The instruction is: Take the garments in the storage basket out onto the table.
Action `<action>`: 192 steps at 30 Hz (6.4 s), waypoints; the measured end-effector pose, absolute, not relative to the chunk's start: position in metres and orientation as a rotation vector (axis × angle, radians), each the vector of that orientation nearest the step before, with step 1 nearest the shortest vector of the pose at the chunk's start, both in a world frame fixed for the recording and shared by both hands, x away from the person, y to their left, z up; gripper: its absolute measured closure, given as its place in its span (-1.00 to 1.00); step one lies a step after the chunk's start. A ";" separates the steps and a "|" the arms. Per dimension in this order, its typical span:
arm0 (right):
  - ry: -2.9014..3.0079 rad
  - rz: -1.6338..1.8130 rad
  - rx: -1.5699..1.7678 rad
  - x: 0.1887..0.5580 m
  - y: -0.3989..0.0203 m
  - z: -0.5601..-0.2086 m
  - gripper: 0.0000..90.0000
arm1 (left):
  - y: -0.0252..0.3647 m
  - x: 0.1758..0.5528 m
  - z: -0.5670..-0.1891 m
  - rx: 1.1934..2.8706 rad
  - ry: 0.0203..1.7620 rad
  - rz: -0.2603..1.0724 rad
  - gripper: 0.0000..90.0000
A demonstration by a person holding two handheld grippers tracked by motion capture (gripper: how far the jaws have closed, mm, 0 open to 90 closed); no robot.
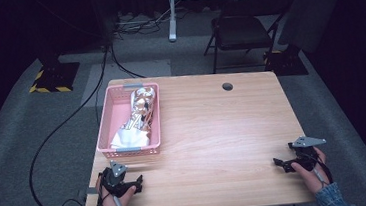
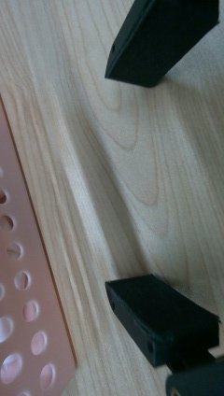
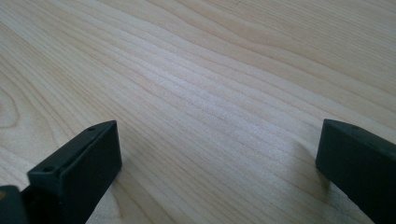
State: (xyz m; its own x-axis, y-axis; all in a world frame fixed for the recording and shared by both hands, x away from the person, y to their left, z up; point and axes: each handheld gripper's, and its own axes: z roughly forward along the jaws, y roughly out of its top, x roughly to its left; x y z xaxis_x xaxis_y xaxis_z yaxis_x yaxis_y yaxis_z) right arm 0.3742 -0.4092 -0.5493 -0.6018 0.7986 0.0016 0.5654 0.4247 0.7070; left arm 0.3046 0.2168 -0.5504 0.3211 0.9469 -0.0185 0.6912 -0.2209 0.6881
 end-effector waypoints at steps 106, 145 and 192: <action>2.346 0.972 1.170 0.377 -0.409 -0.549 -1.00 | 0.209 0.382 -0.435 1.714 1.283 0.694 -0.88; 2.346 0.973 1.169 0.377 -0.409 -0.550 -1.00 | 0.206 0.435 -0.426 1.708 1.301 0.673 -0.88; 2.344 0.972 1.171 0.377 -0.409 -0.549 -1.00 | 0.198 0.513 -0.491 1.847 1.432 0.651 -0.88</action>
State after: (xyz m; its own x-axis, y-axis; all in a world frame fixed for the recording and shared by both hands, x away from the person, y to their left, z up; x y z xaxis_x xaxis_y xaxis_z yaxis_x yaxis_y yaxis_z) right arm 0.3771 -0.4087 -0.5495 -0.5998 0.8001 -0.0023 0.5637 0.4246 0.7084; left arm 0.5130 0.1977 -0.4913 0.2622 0.9646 -0.0283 0.6127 -0.1438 0.7772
